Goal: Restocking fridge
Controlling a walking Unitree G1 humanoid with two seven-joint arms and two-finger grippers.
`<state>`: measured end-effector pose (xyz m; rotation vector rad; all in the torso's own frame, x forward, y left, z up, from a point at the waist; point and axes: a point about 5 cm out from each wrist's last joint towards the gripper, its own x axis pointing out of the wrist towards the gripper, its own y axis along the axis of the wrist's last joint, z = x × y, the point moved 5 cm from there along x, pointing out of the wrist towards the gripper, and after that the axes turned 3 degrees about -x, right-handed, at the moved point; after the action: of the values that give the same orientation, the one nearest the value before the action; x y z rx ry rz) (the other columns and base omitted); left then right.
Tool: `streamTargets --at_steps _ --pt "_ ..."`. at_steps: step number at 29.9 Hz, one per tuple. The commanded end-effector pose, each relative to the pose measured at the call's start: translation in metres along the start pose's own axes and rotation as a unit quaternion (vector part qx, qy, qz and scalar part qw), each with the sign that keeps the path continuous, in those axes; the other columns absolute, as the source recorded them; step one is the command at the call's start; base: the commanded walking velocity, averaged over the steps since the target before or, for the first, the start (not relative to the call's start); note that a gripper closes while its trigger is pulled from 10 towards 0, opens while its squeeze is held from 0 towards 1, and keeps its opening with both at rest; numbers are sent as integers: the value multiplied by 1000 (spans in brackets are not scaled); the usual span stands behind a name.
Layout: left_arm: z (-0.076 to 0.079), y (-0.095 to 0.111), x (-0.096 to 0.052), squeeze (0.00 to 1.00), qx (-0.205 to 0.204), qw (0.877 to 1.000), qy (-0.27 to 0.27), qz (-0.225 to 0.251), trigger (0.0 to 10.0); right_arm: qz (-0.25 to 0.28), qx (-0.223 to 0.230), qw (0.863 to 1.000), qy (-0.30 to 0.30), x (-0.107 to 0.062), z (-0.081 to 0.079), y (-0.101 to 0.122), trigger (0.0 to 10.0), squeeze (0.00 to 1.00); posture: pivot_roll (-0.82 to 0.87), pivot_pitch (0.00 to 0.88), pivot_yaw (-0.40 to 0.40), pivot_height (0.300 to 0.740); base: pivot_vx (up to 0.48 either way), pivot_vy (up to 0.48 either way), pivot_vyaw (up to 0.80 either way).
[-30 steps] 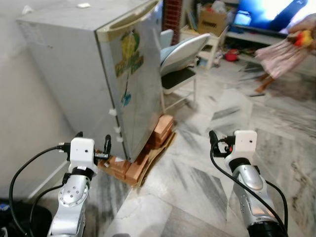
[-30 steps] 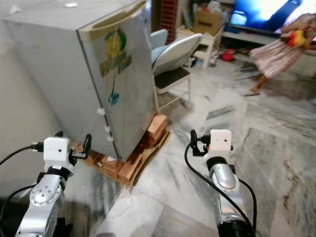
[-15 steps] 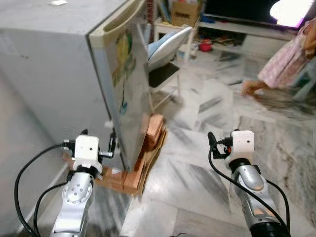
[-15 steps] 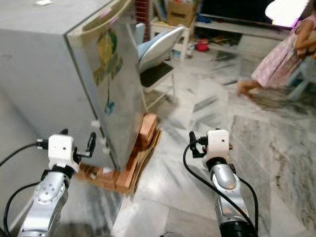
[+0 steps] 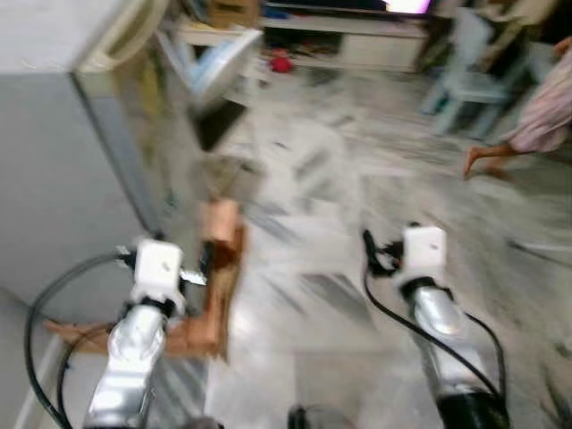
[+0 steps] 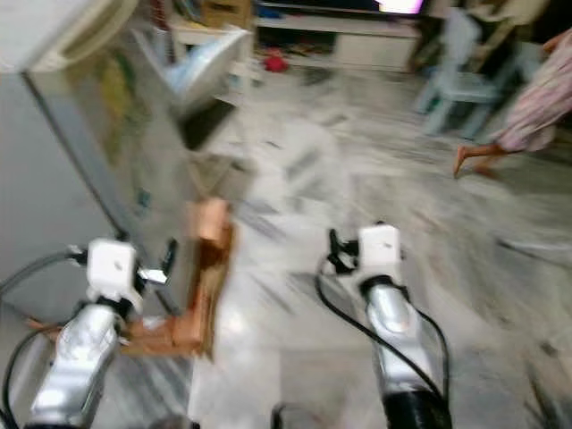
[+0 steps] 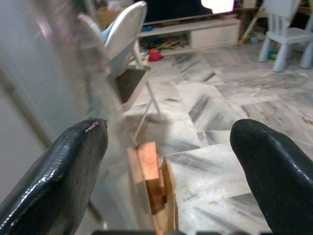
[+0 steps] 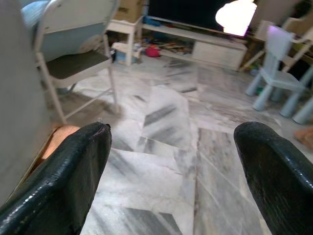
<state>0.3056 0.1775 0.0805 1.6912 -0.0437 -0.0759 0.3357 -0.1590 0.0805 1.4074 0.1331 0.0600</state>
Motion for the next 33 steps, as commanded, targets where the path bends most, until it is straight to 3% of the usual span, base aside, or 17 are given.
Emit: streamTargets --at_steps 1,8,17,27,33 --pt "3 -1 3 0 2 1000 -1 -4 10000 -3 -5 1000 -5 -2 4 -2 10000 0 71 55 -30 740 0 0 -681" --pt "-6 0 5 0 3 1000 28 -2 10000 -1 -5 1000 -5 -4 5 -2 10000 0 71 55 -31 740 0 0 -97" --pt "-35 -2 2 0 -2 993 116 -11 10000 6 12 1000 -12 -10 9 1 10000 0 74 57 -40 740 0 0 0" --pt "-32 -15 -32 0 -6 995 96 -28 10000 7 8 999 -39 -47 22 1 10000 0 69 43 -37 740 0 0 0" --pt "-24 -11 -20 0 -9 996 89 -23 10000 -4 8 999 -34 -47 21 -3 10000 0 64 43 -39 740 0 0 0"
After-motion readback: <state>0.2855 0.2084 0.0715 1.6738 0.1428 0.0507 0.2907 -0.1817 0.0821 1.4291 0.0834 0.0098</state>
